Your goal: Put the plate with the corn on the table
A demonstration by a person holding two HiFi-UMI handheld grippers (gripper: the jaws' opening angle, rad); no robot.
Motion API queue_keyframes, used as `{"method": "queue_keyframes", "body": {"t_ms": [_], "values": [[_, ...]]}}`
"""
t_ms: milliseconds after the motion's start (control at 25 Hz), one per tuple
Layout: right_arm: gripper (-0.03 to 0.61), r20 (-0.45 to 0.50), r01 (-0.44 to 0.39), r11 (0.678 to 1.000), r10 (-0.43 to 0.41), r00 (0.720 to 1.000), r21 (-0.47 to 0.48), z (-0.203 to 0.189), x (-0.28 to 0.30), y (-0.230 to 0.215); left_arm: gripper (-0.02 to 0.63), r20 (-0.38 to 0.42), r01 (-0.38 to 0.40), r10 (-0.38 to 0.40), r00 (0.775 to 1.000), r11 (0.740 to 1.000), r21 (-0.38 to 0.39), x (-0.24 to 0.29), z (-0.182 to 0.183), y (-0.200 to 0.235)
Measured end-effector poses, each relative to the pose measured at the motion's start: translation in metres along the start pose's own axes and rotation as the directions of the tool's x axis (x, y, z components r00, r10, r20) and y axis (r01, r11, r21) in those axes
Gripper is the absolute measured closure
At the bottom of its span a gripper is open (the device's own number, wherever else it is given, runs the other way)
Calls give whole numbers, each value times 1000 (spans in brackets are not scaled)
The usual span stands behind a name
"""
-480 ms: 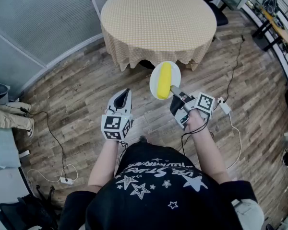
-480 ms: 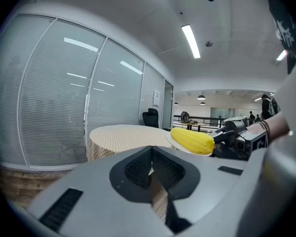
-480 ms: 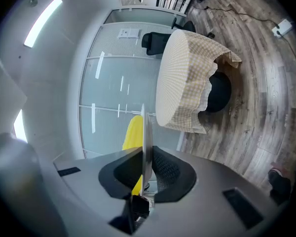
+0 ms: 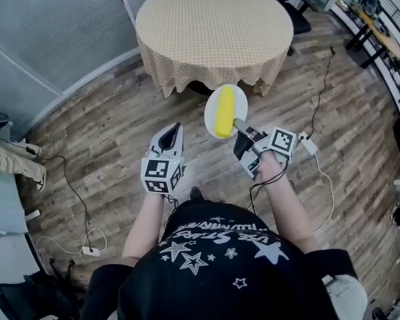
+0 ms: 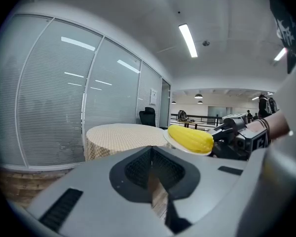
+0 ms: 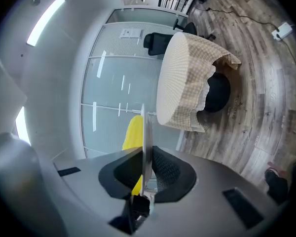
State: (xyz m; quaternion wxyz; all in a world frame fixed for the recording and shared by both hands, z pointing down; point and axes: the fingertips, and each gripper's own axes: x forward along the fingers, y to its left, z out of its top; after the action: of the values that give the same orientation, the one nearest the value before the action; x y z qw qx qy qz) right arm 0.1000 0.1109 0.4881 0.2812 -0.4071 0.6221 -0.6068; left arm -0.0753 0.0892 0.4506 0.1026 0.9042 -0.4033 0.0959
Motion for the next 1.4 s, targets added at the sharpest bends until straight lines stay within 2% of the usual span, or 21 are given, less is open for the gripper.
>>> {"method": "queue_keyframes", "body": {"t_ms": [200,560,1040,1400], "values": [[526,2,2,1000,-2,1000,-17,-5,-18,-1,606,9,9,-9,1000,1000,7,-8,-3,-15],[526,-2,3,1000,-3,1000,-8,-1,3,1,606,16,34,-34,999,999,-2,13,2,-3],[526,26,-31,999,32,999,-16,-4,11,4,606,29,55,-56,998,998,16,7,-3,10],[526,-2,-22,1000,22,1000,-6,0,17,-4,606,29,8,-8,1000,1000,-3,15,-6,26]]}}
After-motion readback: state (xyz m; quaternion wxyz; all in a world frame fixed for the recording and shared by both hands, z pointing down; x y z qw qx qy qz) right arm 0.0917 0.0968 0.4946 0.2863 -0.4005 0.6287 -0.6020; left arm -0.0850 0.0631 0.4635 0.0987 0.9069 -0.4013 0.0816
